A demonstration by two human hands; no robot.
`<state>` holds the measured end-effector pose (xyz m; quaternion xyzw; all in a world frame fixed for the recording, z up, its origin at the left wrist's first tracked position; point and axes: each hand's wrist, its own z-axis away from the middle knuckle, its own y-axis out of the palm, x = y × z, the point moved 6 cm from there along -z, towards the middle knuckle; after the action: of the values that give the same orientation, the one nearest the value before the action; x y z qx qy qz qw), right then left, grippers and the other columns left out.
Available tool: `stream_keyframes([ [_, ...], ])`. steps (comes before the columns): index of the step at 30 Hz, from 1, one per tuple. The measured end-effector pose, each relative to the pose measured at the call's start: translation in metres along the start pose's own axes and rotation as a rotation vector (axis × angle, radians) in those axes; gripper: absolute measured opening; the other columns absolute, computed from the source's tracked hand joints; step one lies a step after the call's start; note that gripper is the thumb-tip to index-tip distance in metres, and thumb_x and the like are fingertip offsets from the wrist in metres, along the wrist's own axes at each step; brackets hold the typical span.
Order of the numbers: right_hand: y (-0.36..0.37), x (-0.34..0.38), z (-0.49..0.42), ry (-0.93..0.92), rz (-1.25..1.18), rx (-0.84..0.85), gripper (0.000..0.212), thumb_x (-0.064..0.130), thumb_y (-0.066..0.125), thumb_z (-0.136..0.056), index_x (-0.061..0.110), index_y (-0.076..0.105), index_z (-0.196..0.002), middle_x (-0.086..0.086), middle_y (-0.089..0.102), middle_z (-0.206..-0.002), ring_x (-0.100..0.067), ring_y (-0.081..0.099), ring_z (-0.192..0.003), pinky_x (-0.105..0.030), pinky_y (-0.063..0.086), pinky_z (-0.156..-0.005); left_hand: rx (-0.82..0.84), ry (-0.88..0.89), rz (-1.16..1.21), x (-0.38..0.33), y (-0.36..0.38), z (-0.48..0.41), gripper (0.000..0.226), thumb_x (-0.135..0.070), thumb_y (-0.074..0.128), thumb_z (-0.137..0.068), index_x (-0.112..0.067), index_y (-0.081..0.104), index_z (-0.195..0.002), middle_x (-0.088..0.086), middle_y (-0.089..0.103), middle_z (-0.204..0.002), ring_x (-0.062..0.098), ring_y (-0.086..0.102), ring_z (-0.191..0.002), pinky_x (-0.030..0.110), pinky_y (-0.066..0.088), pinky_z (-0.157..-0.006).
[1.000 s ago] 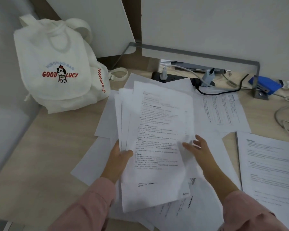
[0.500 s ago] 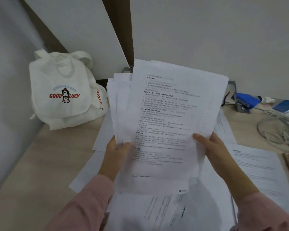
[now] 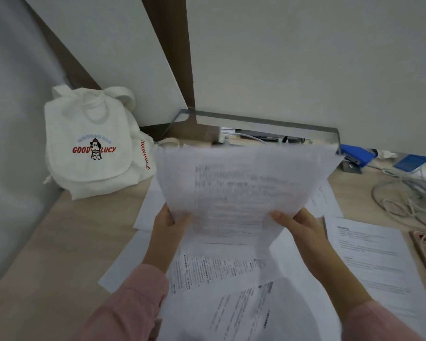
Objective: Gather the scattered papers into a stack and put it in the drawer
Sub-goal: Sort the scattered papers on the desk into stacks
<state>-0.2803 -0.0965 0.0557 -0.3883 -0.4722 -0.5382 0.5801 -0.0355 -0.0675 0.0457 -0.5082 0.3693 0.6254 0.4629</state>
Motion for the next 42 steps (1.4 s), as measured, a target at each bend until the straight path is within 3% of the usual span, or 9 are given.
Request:
stream_keyframes([
  [4,0.006,-0.02,0.004,0.038,0.018,-0.086,0.034,0.013,0.057,-0.087,0.013,0.056,-0.12,0.0,0.066,-0.114,-0.011,0.06,-0.105,-0.024,0.047,-0.087,0.03,-0.006,-0.015,0.0,0.011,0.006,0.024,0.007,0.05,-0.086,-0.014,0.059,-0.089,-0.003,0.059,-0.075,0.01,0.054,-0.071,0.005,0.044,-0.055],
  [10,0.002,0.002,0.006,-0.102,-0.045,-0.196,0.03,0.005,0.052,-0.087,0.026,0.06,-0.107,0.018,0.069,-0.097,0.008,0.063,-0.088,-0.006,0.049,-0.068,0.014,0.115,0.09,-0.024,0.009,0.008,0.025,0.004,0.056,-0.083,-0.013,0.061,-0.101,-0.007,0.067,-0.09,-0.005,0.065,-0.077,0.009,0.05,-0.065],
  [14,0.0,-0.011,0.008,-0.024,0.019,-0.156,0.032,0.003,0.048,-0.089,0.019,0.057,-0.115,0.008,0.064,-0.108,-0.002,0.058,-0.1,-0.019,0.044,-0.086,0.001,0.084,0.039,-0.008,0.008,0.011,0.02,0.006,0.058,-0.081,-0.004,0.055,-0.099,-0.003,0.059,-0.077,0.002,0.06,-0.071,0.004,0.045,-0.059],
  [18,0.005,-0.026,0.009,0.059,0.062,-0.142,0.014,0.008,0.051,-0.087,0.018,0.06,-0.09,0.0,0.063,-0.092,-0.011,0.056,-0.089,-0.021,0.042,-0.076,-0.006,-0.001,0.014,0.011,0.011,0.013,0.016,0.002,0.057,-0.083,-0.005,0.059,-0.097,0.0,0.061,-0.079,0.005,0.061,-0.075,0.004,0.045,-0.059],
  [22,-0.003,-0.017,0.004,-0.011,0.005,-0.19,0.028,0.002,0.048,-0.088,0.023,0.06,-0.103,0.012,0.067,-0.096,0.005,0.062,-0.086,-0.012,0.047,-0.069,-0.021,0.014,0.051,0.006,0.012,0.009,0.025,0.004,0.055,-0.083,-0.013,0.059,-0.101,-0.005,0.065,-0.091,-0.01,0.063,-0.073,0.005,0.048,-0.063],
  [29,-0.007,-0.04,0.004,0.11,0.079,-0.119,0.033,0.013,0.047,-0.093,0.023,0.055,-0.123,0.014,0.063,-0.112,0.0,0.056,-0.104,-0.016,0.044,-0.079,-0.033,-0.143,-0.018,0.032,0.027,0.015,0.031,-0.001,0.052,-0.088,-0.02,0.056,-0.112,-0.011,0.064,-0.102,0.003,0.059,-0.095,0.026,0.05,-0.088],
  [33,-0.045,-0.033,0.003,0.122,0.043,-0.183,0.035,0.006,0.048,-0.09,0.022,0.057,-0.12,0.01,0.066,-0.11,-0.005,0.06,-0.101,-0.02,0.047,-0.081,0.023,-0.106,-0.028,0.019,0.06,0.014,0.033,0.0,0.053,-0.088,-0.03,0.059,-0.1,-0.018,0.066,-0.092,-0.012,0.063,-0.076,0.005,0.049,-0.063],
  [37,-0.117,-0.042,0.012,0.202,0.133,-0.301,0.022,0.009,0.05,-0.089,0.02,0.061,-0.106,0.002,0.067,-0.104,-0.017,0.062,-0.096,-0.037,0.051,-0.084,0.136,-0.163,-0.056,0.028,0.122,0.02,0.02,-0.01,0.055,-0.089,-0.027,0.062,-0.096,-0.011,0.071,-0.093,0.0,0.068,-0.082,0.014,0.052,-0.065],
  [42,-0.223,-0.073,0.037,0.38,0.259,-0.445,0.011,0.013,0.048,-0.089,0.018,0.057,-0.085,-0.008,0.062,-0.087,-0.024,0.058,-0.077,-0.036,0.047,-0.068,0.278,-0.311,-0.144,0.072,0.22,0.041,0.013,-0.022,0.05,-0.093,-0.031,0.058,-0.091,-0.011,0.067,-0.09,0.004,0.065,-0.077,0.017,0.052,-0.064],
])
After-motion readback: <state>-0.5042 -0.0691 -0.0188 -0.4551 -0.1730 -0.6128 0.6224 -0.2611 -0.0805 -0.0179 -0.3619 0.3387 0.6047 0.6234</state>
